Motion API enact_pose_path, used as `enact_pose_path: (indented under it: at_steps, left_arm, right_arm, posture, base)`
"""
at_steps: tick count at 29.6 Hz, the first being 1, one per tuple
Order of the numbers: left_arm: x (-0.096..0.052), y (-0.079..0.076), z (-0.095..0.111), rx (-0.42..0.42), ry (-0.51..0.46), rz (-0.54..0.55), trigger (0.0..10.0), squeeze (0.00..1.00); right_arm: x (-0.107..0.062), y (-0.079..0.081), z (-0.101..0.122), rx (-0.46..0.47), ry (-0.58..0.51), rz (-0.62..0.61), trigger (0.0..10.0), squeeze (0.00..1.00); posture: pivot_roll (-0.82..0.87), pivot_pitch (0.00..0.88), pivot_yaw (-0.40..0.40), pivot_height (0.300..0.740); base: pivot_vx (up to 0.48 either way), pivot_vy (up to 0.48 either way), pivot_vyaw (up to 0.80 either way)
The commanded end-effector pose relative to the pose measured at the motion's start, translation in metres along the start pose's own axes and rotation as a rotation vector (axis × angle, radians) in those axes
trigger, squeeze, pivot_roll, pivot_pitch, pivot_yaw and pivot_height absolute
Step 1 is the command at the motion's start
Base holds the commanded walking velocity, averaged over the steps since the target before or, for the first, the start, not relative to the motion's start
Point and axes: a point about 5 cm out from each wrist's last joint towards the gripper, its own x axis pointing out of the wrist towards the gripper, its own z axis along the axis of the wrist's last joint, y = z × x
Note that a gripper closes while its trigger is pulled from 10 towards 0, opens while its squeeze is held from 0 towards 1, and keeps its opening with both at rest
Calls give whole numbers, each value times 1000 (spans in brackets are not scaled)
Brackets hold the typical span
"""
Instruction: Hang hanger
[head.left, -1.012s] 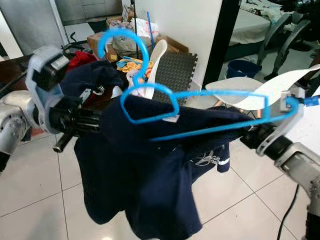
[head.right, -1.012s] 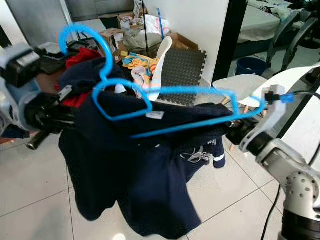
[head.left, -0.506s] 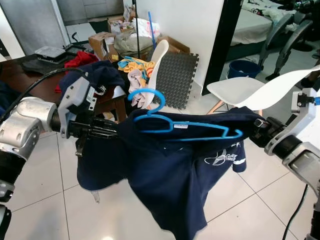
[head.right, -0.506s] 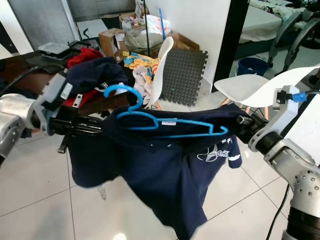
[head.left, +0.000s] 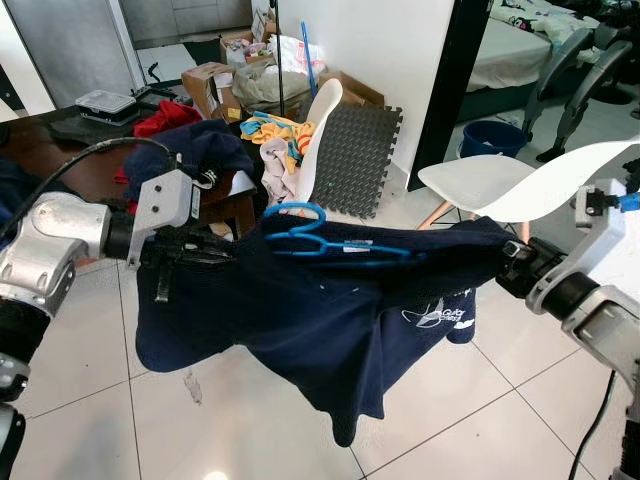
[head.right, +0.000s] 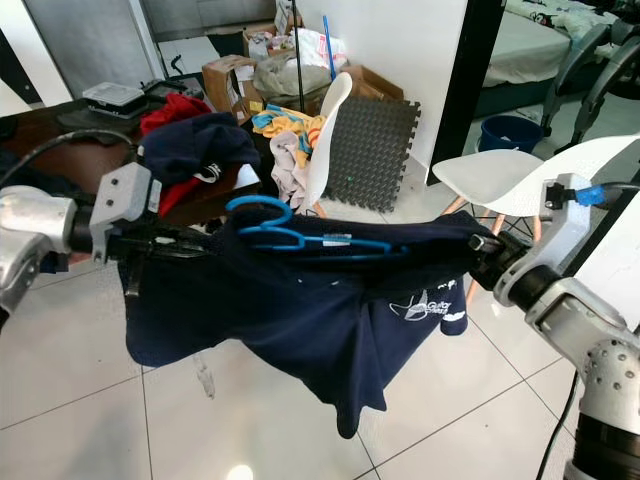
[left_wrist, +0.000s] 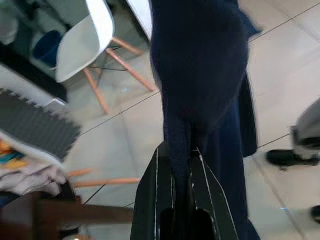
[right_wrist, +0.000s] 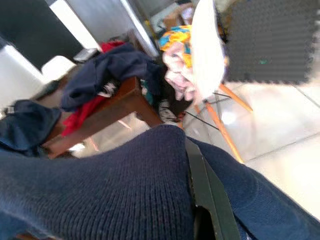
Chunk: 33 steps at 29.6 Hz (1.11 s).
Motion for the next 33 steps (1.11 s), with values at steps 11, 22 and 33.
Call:
enact_pose_path:
  at_steps: [11,22,33]
  left_arm:
    - [62,-11,4,-79,-139,164,10000,0]
    - [70,-15,-4,-141,-148,246,10000,0]
    - [53,-12,-18,-331,-199,364,10000,0]
  right_arm:
    - [26,59,-36,-11,102,161,1647,0]
    - [-3,82,-71,-95,343,462,10000,1000]
    - [-38,41,-80,-340,561,340,10000,1000]
  posture:
    - [-10,81,27,740]
    - [-11,88,23,740]
    - [-19,85,15,740]
  base:
    - [0,0,0]
    - [0,0,0]
    - [0,0,0]
